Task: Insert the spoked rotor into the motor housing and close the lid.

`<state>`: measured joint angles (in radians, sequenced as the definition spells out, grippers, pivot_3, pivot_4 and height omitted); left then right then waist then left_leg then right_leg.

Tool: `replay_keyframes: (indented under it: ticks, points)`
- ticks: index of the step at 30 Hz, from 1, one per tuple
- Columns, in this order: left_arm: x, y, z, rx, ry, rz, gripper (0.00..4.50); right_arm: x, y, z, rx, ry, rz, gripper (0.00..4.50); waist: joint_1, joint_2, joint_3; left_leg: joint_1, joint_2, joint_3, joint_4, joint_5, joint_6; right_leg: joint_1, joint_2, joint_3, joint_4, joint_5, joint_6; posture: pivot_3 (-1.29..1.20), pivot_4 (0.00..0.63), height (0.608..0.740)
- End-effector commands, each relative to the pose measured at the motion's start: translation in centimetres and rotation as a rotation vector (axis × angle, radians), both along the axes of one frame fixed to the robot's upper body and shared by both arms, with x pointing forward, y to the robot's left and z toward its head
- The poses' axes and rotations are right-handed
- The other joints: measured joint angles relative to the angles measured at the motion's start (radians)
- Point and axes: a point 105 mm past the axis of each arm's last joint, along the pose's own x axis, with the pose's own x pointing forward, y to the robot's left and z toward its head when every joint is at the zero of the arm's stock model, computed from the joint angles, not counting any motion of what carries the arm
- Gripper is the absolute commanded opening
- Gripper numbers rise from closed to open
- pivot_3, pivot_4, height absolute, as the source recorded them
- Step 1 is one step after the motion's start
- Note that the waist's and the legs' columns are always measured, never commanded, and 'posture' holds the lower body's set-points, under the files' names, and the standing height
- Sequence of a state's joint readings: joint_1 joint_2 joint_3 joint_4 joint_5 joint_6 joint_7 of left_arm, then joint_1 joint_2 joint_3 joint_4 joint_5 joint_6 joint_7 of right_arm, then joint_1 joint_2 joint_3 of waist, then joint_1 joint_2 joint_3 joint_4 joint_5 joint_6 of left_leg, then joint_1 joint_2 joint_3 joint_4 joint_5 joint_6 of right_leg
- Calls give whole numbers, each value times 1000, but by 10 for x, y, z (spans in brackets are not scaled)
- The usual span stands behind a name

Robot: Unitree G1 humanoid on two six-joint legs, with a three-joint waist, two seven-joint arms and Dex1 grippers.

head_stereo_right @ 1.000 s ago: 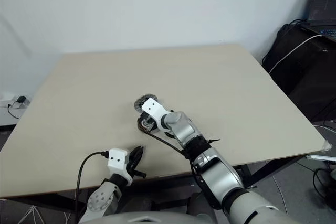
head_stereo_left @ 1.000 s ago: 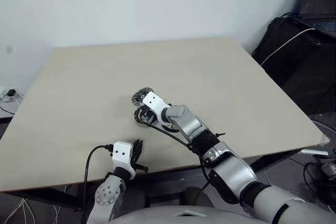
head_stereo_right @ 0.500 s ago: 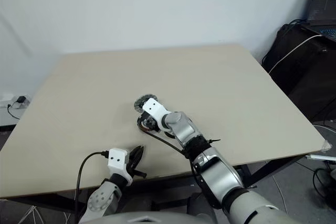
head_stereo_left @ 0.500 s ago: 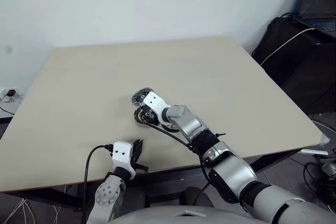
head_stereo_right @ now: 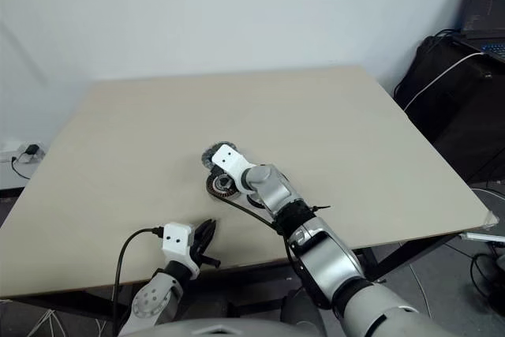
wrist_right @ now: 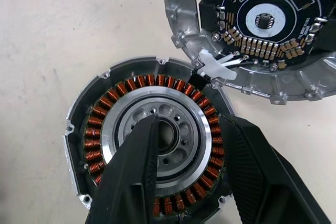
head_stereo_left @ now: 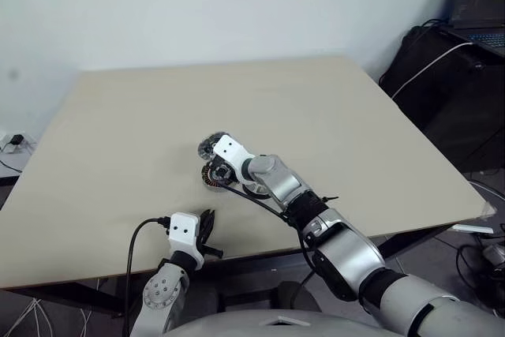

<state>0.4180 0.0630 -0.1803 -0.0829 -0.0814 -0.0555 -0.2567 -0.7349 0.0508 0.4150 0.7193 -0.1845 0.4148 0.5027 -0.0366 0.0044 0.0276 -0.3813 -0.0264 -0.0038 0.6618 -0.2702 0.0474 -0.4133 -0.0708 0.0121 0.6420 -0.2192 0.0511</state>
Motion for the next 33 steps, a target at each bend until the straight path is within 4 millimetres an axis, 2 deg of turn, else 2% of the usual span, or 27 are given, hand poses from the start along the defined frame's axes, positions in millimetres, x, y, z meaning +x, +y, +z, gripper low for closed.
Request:
replay_keyframes:
  ticks: [1,15,18,22,33]
  points:
    - [4,-2,7,-11,-40,-2,417,6,9,15,-13,-69,54,1898,0,0,0,0,0,0,0,0,0,0,0,0,0,0,0,0,0,740]
    - [3,-2,6,-15,-41,11,417,5,7,7,-93,-67,114,1898,0,0,0,0,0,0,0,0,0,0,0,0,0,0,0,0,0,740]
    - [3,-2,6,-16,-41,12,417,5,7,7,-107,-66,124,1364,0,0,0,1,0,0,0,0,0,0,0,0,0,0,0,0,0,740]
    - [3,-2,6,-18,-42,14,417,4,6,5,-117,-57,133,29,0,0,0,1,0,0,0,0,0,0,0,0,0,0,0,0,0,740]
    - [3,-4,6,-23,-42,15,417,2,4,2,-129,-46,141,7,0,0,0,1,0,0,0,0,0,1,2,0,1,0,0,0,0,740]
